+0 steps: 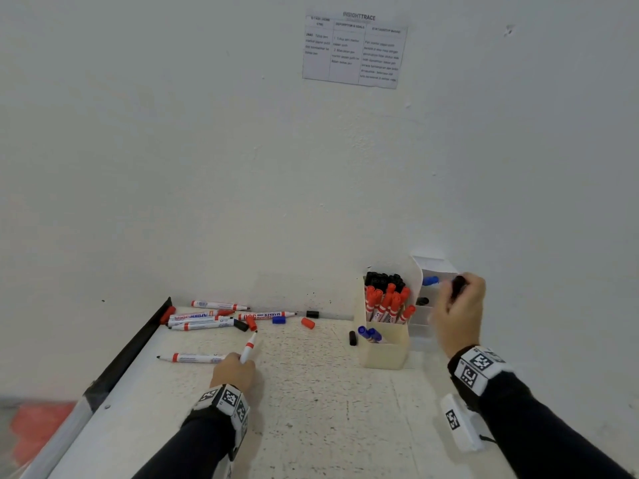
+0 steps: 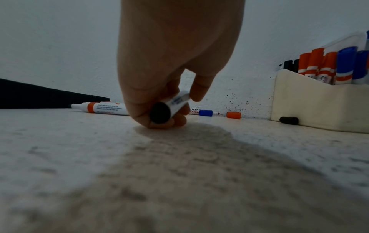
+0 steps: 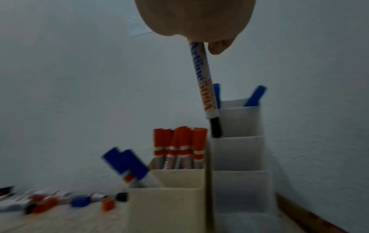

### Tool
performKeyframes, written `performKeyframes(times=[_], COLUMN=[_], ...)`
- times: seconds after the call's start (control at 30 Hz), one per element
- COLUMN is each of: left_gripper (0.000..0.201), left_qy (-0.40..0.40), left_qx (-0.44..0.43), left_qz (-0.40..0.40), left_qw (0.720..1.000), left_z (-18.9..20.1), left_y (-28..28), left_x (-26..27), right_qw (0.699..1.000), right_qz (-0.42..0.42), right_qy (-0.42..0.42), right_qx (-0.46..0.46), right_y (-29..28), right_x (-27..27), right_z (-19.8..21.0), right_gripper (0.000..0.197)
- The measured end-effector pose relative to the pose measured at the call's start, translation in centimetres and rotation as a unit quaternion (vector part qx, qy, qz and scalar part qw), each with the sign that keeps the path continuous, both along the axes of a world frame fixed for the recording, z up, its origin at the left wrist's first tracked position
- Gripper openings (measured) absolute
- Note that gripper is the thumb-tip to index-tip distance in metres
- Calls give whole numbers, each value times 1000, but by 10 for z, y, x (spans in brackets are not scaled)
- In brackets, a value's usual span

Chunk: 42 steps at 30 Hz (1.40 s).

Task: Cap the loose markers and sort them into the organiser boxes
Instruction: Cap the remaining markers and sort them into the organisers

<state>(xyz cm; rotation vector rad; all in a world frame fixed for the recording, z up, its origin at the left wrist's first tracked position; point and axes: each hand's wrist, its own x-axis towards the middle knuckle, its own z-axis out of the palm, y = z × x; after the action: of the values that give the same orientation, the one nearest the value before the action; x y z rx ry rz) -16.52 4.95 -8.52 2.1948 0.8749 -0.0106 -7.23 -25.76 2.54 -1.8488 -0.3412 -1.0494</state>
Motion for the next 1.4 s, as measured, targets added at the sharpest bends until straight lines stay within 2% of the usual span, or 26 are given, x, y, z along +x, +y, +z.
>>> performKeyframes(times=[0.13,0.27,0.4,0.47,0.67,0.8,0.9,0.93,1.0,1.07,1.13,1.2,1.27,1.4], left_gripper=[34,36,34,34,35,34,35,34,34,35,36,38,37,36], left_qy=[8,14,11,12,17,10,10,11,15,13,8,-2,-11,-22], left_qx=[-4,-3,-3,-2,-6,-14,-11,-11,-9,-10,-11,-8,-6,10], left_qz=[-3,-6,-5,-9,-11,-7,-10,-11,-16,-15,-11,-4,3,-2], left_qw=[1000,1000,1000,1000,1000,1000,1000,1000,1000,1000,1000,1000,1000,1000], left_z=[0,-2,-1,-1,-1,-3,-5,-5,-4,-3,-2,0,3,6], left_y=[-2,0,0,0,1,4,7,7,7,7,6,7,7,12], left_x=[5,7,7,6,6,7,8,8,8,8,6,5,3,-2], right_qw=[999,997,999,998,983,957,968,969,963,954,962,976,978,977], right_qz=[-40,-50,-49,-44,-34,-18,-88,-115,-129,-125,-104,-41,-2,1], right_qy=[23,31,24,38,173,259,213,199,222,253,227,192,188,195], right_qx=[16,46,5,-23,-47,-130,-102,-90,-83,-100,-109,-94,-94,-86], right_y=[-28,-27,-21,-21,-26,-22,-19,-19,-20,-20,-19,-17,-15,-10], right_x=[16,20,20,21,37,43,42,42,44,46,49,48,45,43], right_z=[0,-3,-1,-6,-28,-37,-32,-29,-23,-19,-17,-17,-19,-19], right_gripper=[27,37,13,9,23,28,27,32,46,50,43,36,33,36])
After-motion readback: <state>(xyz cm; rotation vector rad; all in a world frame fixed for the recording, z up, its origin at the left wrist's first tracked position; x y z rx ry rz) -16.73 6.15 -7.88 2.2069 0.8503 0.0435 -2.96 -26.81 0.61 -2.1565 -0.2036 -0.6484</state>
